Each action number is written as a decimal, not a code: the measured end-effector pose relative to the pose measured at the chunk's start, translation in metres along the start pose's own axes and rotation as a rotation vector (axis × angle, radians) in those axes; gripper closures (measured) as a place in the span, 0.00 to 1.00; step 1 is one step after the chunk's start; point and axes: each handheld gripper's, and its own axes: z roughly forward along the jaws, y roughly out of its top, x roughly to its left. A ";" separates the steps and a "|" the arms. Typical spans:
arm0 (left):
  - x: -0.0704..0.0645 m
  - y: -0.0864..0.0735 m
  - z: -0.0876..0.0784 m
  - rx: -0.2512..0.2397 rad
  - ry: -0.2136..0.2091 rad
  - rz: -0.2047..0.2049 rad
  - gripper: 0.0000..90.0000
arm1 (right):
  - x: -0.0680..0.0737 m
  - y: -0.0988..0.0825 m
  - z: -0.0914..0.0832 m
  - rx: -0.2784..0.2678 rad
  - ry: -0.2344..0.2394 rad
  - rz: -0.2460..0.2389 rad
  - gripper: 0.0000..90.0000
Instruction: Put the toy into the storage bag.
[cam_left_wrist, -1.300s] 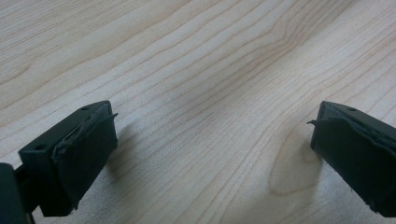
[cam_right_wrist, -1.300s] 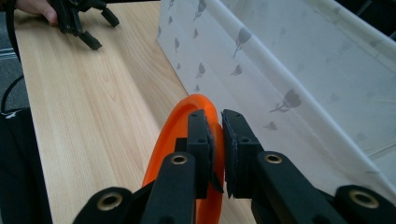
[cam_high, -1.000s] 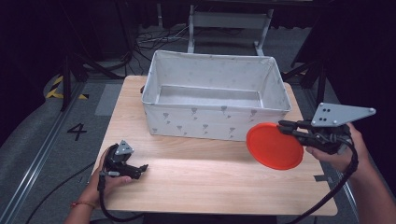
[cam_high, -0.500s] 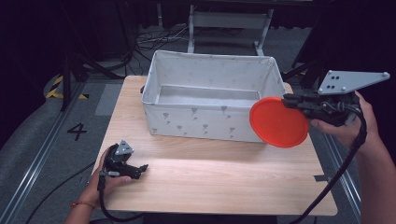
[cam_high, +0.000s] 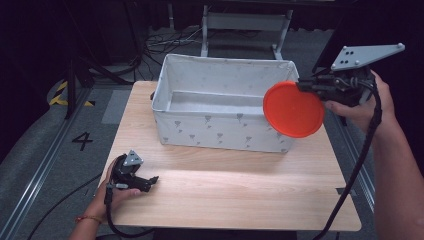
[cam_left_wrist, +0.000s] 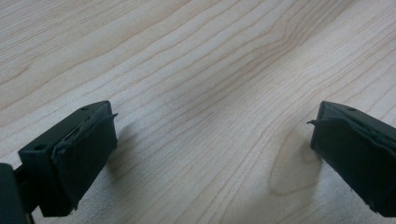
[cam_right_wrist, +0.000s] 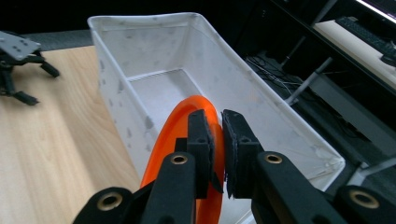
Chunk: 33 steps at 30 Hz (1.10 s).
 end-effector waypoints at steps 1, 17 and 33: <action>0.000 0.000 0.000 0.000 0.000 0.000 0.01 | -0.003 0.002 0.002 0.000 -0.001 0.003 0.92; 0.000 0.000 0.000 -0.001 -0.005 0.000 0.01 | -0.049 0.023 0.052 0.031 -0.047 0.055 0.92; 0.001 0.000 0.000 -0.001 -0.002 0.006 0.01 | -0.073 -0.001 0.095 0.101 -0.018 0.069 0.92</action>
